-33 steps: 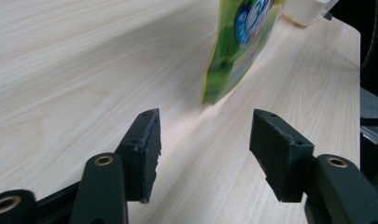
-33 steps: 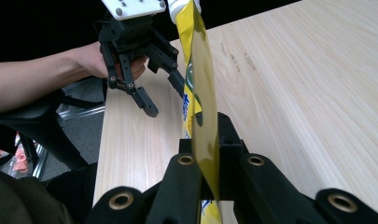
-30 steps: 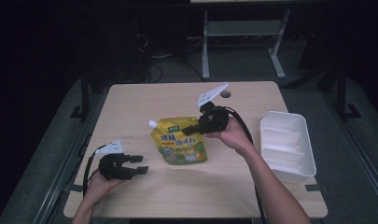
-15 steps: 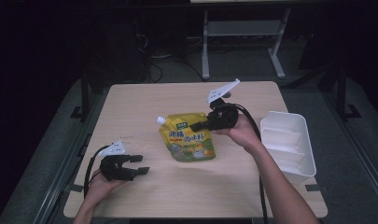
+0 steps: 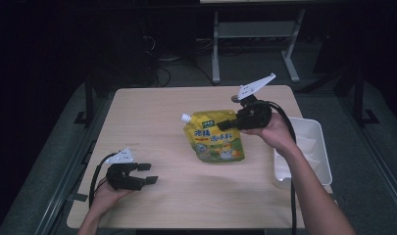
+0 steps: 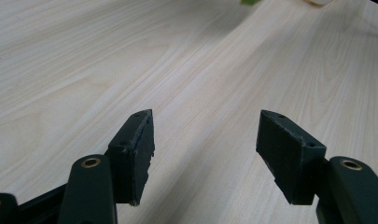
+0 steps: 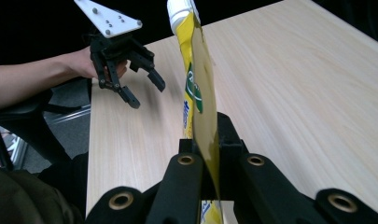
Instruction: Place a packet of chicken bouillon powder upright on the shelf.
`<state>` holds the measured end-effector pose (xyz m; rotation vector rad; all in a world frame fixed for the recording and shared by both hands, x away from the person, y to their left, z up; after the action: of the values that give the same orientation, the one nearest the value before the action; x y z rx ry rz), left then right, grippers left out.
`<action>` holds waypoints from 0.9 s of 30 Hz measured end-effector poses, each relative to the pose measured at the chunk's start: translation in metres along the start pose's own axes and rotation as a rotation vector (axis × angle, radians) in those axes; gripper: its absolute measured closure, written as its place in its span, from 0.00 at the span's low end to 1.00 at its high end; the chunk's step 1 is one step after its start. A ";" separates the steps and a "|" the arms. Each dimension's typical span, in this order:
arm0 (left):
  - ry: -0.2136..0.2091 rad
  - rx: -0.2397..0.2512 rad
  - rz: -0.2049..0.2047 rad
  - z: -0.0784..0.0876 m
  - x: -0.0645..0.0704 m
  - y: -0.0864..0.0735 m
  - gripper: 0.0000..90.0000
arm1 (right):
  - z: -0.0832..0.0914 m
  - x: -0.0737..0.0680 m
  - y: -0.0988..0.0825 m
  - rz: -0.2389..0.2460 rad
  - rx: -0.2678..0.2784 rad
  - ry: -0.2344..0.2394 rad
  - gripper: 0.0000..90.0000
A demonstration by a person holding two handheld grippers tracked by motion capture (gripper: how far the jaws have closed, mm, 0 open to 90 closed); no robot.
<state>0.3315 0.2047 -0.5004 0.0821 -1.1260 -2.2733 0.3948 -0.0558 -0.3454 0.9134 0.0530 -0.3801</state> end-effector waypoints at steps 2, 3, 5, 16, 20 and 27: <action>-0.003 0.000 0.001 -0.001 0.000 0.000 0.41 | 0.008 0.002 -0.001 -0.003 0.008 -0.009 1.00; -0.004 -0.001 -0.001 -0.001 0.001 0.000 0.41 | 0.012 0.003 -0.002 -0.008 0.010 -0.016 1.00; -0.005 -0.004 -0.003 -0.002 0.001 0.000 0.41 | 0.020 0.006 -0.004 -0.012 0.013 -0.025 1.00; -0.007 -0.008 0.002 -0.003 0.001 -0.001 0.41 | 0.058 0.018 -0.018 -0.036 0.018 -0.084 1.00; -0.006 -0.009 0.000 -0.003 0.002 -0.002 0.41 | 0.072 0.024 -0.025 -0.054 0.026 -0.108 1.00; -0.004 -0.008 0.011 -0.002 0.000 -0.004 0.41 | 0.099 0.033 -0.040 -0.081 0.045 -0.150 0.99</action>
<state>0.3305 0.2047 -0.5047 0.0678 -1.1170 -2.2695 0.4008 -0.1648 -0.3222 0.9263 -0.0565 -0.5255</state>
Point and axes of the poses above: each handheld gripper's, and its own axes: z roughly backward along the jaws, y roughly out of its top, x roughly to its right, the point moved 10 cm from there along -z, roughly forward along the jaws, and after that the axes turned 3 degrees about -x, right-handed, at the moved point
